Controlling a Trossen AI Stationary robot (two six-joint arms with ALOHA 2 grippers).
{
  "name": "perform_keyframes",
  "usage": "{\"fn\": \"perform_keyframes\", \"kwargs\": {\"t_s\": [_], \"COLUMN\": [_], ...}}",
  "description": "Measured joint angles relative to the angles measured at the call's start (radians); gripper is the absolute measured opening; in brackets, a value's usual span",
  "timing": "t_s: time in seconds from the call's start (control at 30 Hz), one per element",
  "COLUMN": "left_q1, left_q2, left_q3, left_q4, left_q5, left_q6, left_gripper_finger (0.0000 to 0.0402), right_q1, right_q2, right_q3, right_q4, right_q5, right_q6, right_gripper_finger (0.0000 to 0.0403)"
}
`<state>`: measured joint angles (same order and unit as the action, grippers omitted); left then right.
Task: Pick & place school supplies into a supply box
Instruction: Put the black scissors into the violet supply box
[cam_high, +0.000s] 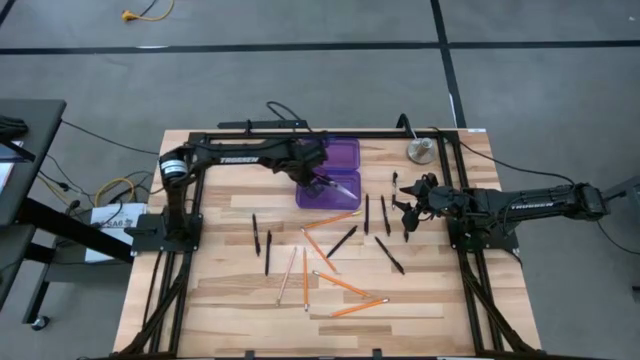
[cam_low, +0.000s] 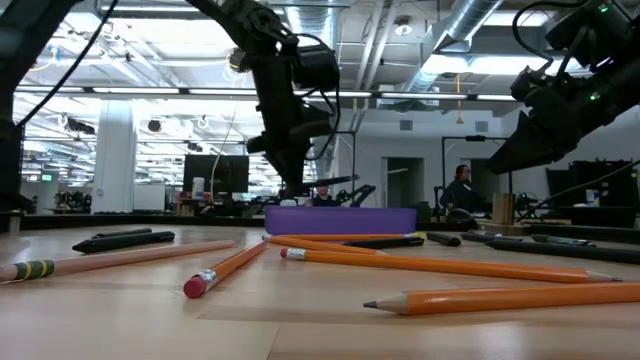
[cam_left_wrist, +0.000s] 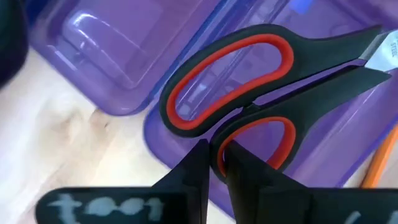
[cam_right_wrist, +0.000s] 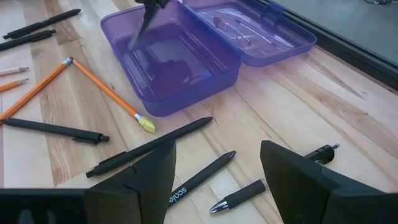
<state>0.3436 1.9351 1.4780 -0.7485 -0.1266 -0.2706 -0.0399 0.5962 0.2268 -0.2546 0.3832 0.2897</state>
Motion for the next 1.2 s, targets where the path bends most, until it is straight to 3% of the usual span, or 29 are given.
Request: {"fn": "perform_keyframes", "kwargs": {"t_s": [1.2], "left_q1": [-0.006], "left_q2": [0.062], "left_q3": [-0.001], "left_q4": [0.005], "left_q5": [-0.037], "left_q6": [-0.012], "left_gripper_finger": [0.0027], "right_q1": [0.0], "right_q2": [0.0], "right_q3": [0.0], "right_q4": [-0.008], "right_q5": [-0.001], "right_q6": [0.0], "right_gripper_finger": [0.023]}}
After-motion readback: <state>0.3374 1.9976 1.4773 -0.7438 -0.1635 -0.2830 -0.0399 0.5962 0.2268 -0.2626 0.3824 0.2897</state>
